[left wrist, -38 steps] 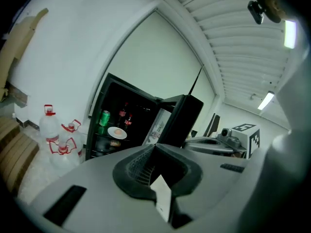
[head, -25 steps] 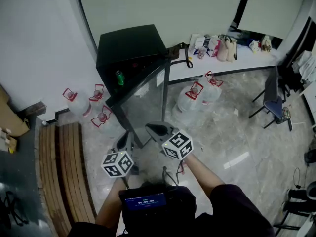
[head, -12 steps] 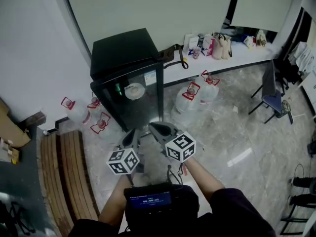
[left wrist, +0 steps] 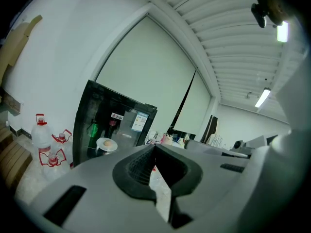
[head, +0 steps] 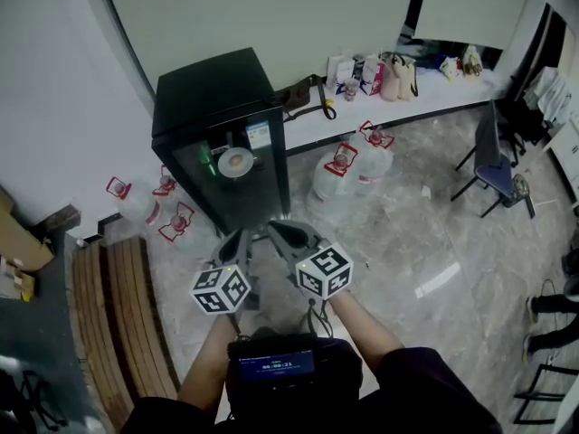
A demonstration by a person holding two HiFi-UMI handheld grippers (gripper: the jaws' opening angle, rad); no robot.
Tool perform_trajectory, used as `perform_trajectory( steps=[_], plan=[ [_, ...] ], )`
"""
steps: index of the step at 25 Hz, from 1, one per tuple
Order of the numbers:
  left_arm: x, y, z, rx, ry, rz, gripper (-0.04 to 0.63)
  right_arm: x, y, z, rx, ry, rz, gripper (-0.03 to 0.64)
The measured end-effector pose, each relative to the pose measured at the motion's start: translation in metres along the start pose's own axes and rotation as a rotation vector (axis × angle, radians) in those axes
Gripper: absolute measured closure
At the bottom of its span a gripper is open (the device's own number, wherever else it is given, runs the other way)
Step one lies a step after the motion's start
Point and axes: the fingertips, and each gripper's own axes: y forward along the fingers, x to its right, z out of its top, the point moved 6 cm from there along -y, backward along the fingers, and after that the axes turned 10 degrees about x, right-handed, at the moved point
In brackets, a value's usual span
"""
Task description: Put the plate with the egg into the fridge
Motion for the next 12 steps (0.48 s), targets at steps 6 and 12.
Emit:
perform_trajectory(
  steps=[6,12],
  plan=[
    [0.001,-0.014,0.000,0.001,0.024,0.019,0.586,-0.012,-0.004,-0.005,0.014,0.012,0.003,0.609],
    [-0.031,-0.028,0.012,0.006,0.049,0.045,0.586,-0.037,0.028,-0.020,-0.001,0.012,0.040,0.609]
  ],
)
